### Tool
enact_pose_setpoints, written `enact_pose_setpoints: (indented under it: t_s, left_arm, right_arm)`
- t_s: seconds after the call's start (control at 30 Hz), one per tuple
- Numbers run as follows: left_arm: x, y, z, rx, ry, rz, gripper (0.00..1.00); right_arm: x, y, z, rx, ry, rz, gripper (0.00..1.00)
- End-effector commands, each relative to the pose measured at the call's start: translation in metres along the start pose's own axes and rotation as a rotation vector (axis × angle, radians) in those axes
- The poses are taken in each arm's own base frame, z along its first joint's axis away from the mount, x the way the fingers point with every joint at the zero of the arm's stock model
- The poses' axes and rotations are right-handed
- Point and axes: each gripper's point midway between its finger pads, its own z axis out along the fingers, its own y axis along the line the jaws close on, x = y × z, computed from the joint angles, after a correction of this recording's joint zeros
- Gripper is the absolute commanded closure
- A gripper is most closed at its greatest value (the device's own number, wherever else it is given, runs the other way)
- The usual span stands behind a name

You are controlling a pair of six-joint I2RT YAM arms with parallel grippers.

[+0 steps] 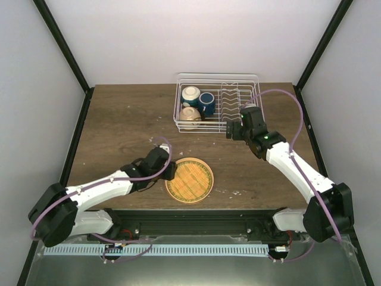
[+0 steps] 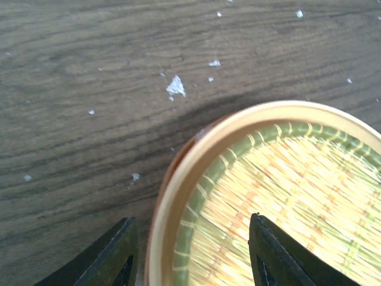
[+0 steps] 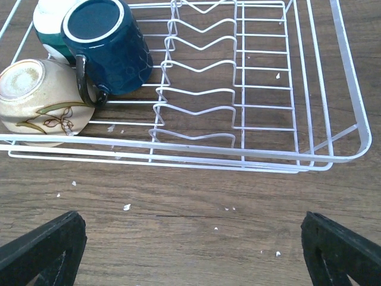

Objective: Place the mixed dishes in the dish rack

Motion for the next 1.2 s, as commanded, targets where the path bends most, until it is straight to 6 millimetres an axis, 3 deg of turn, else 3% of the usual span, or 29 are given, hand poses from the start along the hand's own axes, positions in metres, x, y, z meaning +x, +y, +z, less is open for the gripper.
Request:
enact_pose_setpoints:
  t_s: [0.0,0.5,0.8,1.17]
  left_arm:
    - [0.016,-0.008,0.002,0.032,0.053,0.000,0.47]
    - [0.036,-0.012,0.018,0.049,0.108,0.006,0.47]
    - [0.038,-0.015,0.018,0.049,0.112,0.012,0.47]
    - [0.012,-0.018,-0.002,0.049,0.033,0.032,0.47]
  right_arm:
    - [0.002,-0.005,0.001,0.017,0.005,-0.001,0.00]
    - [0.004,-0.006,0.001,0.022,0.011,-0.003,0.00]
    - [0.006,-0.006,0.003,0.026,0.015,-0.009,0.00]
    - [0.007,-0.005,0.007,0.026,0.024,-0.016,0.00]
